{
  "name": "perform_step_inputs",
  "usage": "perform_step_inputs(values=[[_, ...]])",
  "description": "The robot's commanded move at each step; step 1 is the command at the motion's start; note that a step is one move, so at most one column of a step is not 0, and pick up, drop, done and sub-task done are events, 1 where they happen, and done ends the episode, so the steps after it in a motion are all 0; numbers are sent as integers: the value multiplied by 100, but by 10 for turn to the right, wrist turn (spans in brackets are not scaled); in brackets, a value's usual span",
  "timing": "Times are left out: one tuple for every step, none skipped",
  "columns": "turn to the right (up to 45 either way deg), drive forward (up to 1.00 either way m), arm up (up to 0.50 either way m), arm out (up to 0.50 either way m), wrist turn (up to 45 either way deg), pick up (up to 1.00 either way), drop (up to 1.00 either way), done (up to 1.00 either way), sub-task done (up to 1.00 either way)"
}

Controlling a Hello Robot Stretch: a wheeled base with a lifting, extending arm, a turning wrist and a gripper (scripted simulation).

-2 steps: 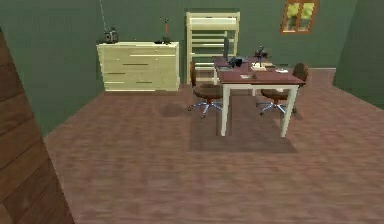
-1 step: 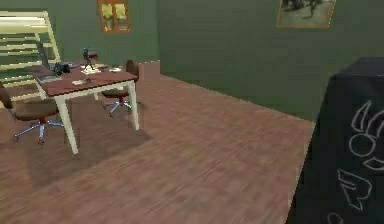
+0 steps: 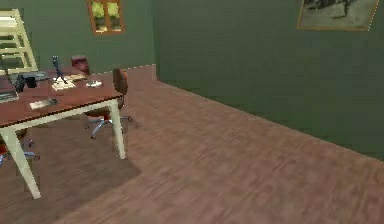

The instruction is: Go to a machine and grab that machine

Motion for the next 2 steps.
perform_step_inputs(values=[[-450, 0, 0, 0, 0, 0, 0, 0, 0], [-240, 0, 0, 0, 0, 0, 0, 0, 0]])
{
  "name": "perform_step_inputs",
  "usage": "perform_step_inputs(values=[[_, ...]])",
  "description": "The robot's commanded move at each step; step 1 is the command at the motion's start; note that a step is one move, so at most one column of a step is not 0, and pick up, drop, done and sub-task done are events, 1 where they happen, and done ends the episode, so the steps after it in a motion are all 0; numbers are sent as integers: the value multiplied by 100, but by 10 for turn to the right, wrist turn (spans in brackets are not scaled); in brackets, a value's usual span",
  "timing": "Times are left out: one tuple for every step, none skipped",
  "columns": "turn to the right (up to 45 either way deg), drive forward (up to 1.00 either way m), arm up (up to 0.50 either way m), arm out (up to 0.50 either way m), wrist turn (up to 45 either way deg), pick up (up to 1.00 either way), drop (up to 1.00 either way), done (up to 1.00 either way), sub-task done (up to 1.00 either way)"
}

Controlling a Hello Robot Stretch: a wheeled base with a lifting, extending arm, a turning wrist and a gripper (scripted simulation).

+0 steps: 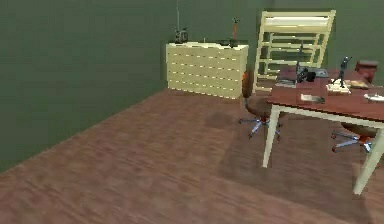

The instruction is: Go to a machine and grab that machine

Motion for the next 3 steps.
perform_step_inputs(values=[[0, 100, 0, 0, 0, 0, 0, 0, 0], [0, 100, 0, 0, 0, 0, 0, 0, 0], [0, 75, 0, 0, 0, 0, 0, 0, 0]])
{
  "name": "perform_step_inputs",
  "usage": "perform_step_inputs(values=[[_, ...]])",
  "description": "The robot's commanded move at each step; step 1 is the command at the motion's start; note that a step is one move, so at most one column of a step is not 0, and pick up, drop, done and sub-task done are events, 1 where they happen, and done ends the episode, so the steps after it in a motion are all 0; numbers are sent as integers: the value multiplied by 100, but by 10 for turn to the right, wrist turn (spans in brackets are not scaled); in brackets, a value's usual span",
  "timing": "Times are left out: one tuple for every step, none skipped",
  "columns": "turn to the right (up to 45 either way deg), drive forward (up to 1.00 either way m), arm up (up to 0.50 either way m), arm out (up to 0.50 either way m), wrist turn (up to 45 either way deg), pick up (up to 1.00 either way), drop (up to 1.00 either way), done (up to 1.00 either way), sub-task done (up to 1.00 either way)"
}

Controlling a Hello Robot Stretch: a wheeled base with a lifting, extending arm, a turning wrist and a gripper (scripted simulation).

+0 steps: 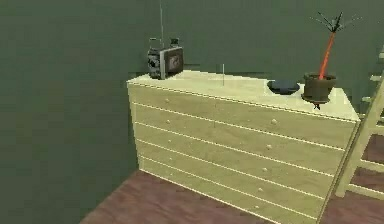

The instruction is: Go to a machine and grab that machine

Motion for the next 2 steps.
perform_step_inputs(values=[[360, 0, 0, 0, 0, 0, 0, 0, 0], [0, 50, 0, 0, 0, 0, 0, 0, 0]])
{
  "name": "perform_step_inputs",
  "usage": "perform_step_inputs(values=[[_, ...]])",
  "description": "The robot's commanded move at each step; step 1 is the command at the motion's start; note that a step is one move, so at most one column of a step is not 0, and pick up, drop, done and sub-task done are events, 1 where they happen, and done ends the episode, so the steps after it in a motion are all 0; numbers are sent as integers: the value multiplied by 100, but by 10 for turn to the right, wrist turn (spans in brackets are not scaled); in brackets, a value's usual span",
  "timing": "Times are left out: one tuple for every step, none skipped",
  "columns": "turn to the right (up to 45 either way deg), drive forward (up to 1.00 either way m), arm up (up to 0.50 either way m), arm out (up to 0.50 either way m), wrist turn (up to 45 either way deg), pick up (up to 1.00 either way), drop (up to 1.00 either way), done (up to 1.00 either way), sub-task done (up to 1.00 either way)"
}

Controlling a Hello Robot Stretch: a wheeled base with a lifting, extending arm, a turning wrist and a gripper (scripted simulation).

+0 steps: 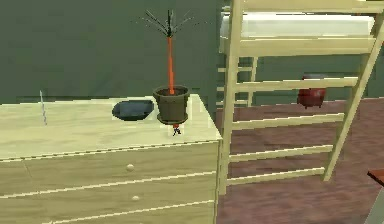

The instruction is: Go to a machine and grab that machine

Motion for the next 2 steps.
perform_step_inputs(values=[[-180, 0, 0, 0, 0, 0, 0, 0, 0], [450, 0, 0, 0, 0, 0, 0, 0, 0]])
